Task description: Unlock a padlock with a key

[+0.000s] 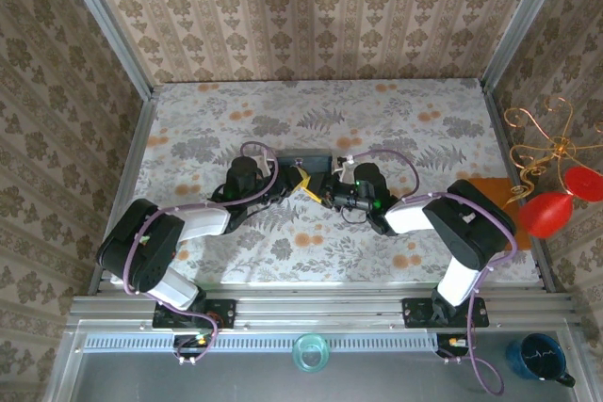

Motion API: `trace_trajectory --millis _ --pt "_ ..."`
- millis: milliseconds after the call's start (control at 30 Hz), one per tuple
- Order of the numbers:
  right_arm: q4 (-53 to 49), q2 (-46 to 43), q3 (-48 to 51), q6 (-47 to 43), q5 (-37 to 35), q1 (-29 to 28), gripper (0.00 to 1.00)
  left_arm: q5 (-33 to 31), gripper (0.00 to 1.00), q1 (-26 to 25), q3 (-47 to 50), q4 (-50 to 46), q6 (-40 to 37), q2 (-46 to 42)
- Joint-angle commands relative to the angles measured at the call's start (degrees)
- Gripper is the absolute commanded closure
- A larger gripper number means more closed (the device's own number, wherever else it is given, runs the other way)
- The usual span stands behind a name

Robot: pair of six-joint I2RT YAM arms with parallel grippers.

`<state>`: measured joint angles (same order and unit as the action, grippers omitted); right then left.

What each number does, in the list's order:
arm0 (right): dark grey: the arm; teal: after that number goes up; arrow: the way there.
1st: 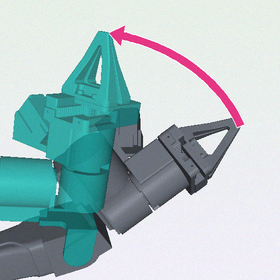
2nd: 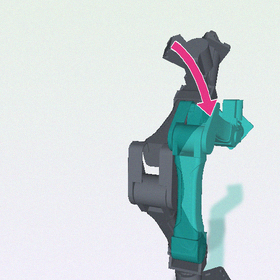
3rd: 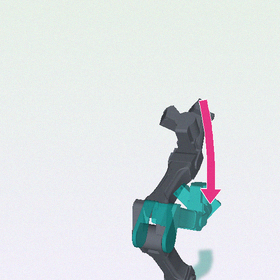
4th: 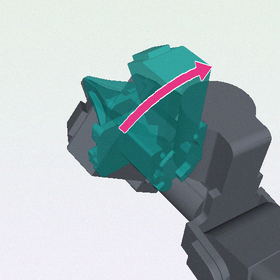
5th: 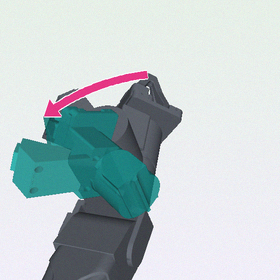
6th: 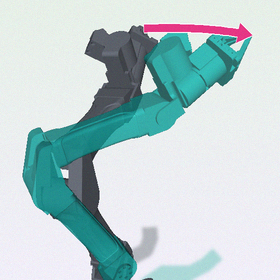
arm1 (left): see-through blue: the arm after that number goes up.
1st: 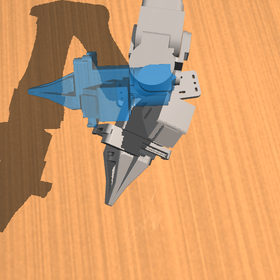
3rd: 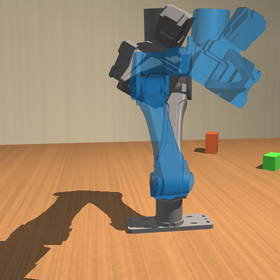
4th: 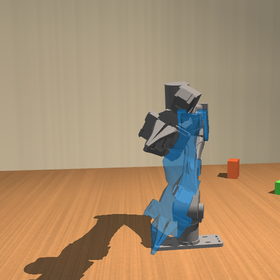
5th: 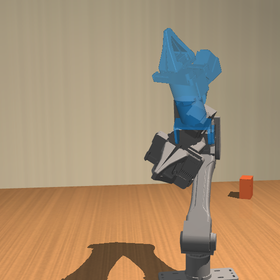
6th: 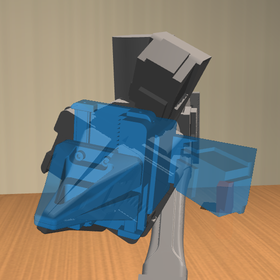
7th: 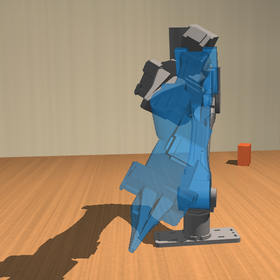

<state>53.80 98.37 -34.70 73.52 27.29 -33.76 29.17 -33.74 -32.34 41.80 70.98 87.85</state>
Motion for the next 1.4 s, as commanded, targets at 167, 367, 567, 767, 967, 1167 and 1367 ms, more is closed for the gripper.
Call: trace_trajectory --millis 167,367,567,767,967,1167,1367 --pt "0.8 -2.5 0.9 -0.7 -2.3 1.0 0.71 3.0 0.94 0.4 -0.7 0.2 1.4 1.2" --pt "-23.8 -11.8 -0.3 -15.8 -7.4 0.2 0.64 1.2 0.94 3.6 -2.8 -14.2 -10.1 0.4" --pt "-39.7 -15.8 -3.5 -27.8 -11.8 -2.9 0.53 2.2 0.94 4.2 -4.9 -16.2 -12.6 4.8" --pt "-46.4 -9.6 -8.8 -32.6 -12.1 -5.5 0.49 0.6 0.94 4.7 -6.5 -22.6 -16.8 6.0" --pt "-58.8 -2.5 -18.4 -36.5 -21.1 -9.5 0.46 -0.4 0.91 5.2 -5.5 -23.2 -17.4 7.2" --pt "-64.7 3.4 -24.3 -38.1 -23.6 -10.5 0.45 -1.0 0.79 5.9 -2.3 -18.9 -15.4 7.6" --pt "-68.7 6.5 -28.1 -38.7 -24.9 -12.1 0.45 -1.2 0.6 6.7 0.3 -17.4 -14.9 6.4"
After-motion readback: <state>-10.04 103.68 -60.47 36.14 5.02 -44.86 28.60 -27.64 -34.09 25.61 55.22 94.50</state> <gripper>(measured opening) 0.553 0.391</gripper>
